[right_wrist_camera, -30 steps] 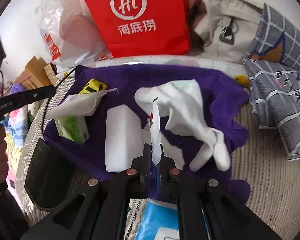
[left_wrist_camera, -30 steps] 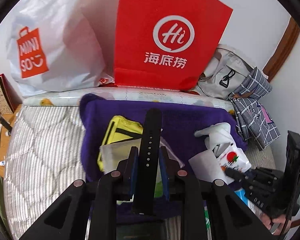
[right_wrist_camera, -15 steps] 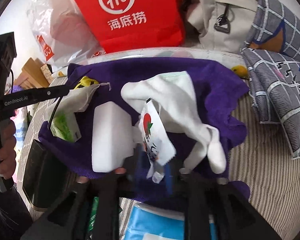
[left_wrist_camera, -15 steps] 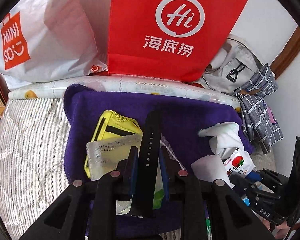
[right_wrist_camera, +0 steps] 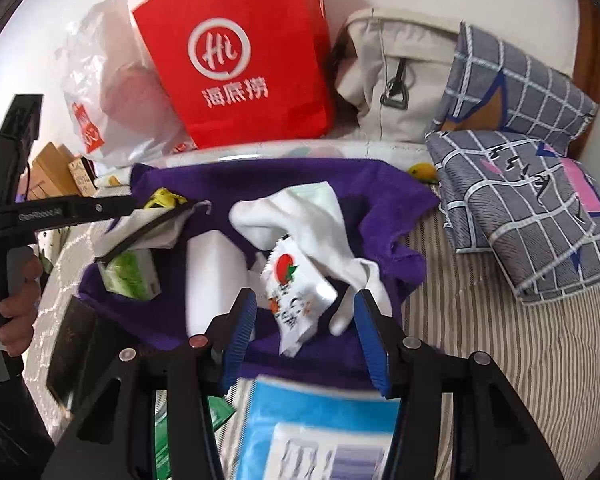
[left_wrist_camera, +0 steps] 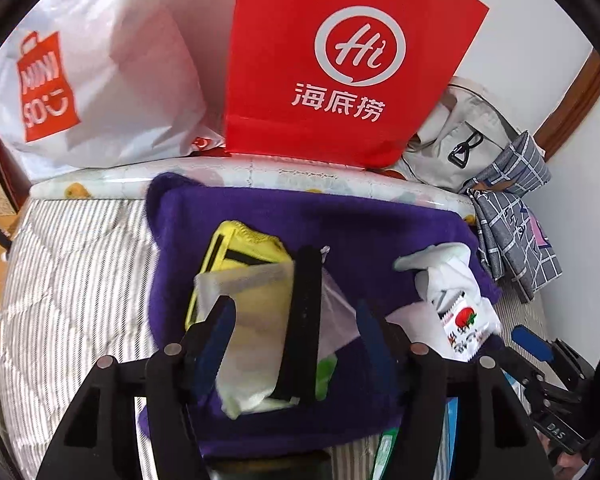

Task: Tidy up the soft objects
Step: 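Open both grippers to release the strap and card on the towel, then reach the right gripper to the green packet on the bed and grasp it, then lift the green packet with the right gripper while the left gripper reaches toward the second black strap piece, then close the left gripper on the second black strap piece, then lift the black strap with the left gripper while the right gripper carries the green packet toward the towel, then lower the black strap and green packet onto the purple towel with both grippers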

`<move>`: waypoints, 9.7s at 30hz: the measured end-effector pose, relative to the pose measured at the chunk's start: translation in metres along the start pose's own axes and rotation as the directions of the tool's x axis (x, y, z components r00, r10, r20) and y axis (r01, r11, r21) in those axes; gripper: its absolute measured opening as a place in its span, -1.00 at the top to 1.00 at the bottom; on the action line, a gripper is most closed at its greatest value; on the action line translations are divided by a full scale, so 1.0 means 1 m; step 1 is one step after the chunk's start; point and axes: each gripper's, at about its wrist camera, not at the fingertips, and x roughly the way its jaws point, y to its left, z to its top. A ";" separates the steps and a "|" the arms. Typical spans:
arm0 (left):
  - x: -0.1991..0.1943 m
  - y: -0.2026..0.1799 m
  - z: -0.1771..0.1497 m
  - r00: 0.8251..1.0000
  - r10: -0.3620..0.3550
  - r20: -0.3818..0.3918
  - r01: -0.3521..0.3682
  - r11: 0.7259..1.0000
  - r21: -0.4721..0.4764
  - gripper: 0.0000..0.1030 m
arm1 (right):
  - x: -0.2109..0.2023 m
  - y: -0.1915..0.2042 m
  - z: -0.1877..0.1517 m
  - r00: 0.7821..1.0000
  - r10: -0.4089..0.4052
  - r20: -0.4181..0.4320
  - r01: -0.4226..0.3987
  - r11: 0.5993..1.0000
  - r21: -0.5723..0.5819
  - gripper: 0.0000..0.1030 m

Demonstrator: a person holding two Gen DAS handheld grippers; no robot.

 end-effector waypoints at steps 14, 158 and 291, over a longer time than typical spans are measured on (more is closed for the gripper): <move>-0.068 0.040 -0.062 0.998 0.039 0.053 -0.037 0.999 -0.033 -0.24 | -0.034 0.082 -0.069 0.998 0.050 -0.035 -0.050 0.999 -0.011 0.02; -0.037 -0.099 -0.259 0.999 0.050 0.009 -0.050 0.927 0.372 0.60 | -0.070 0.030 -0.240 0.994 -0.106 0.038 0.107 0.994 -0.032 0.44; -0.110 -0.047 -0.050 0.976 0.064 0.207 -0.103 0.977 0.186 0.61 | -0.076 0.027 0.010 0.987 0.014 0.161 -0.013 1.000 -0.007 0.48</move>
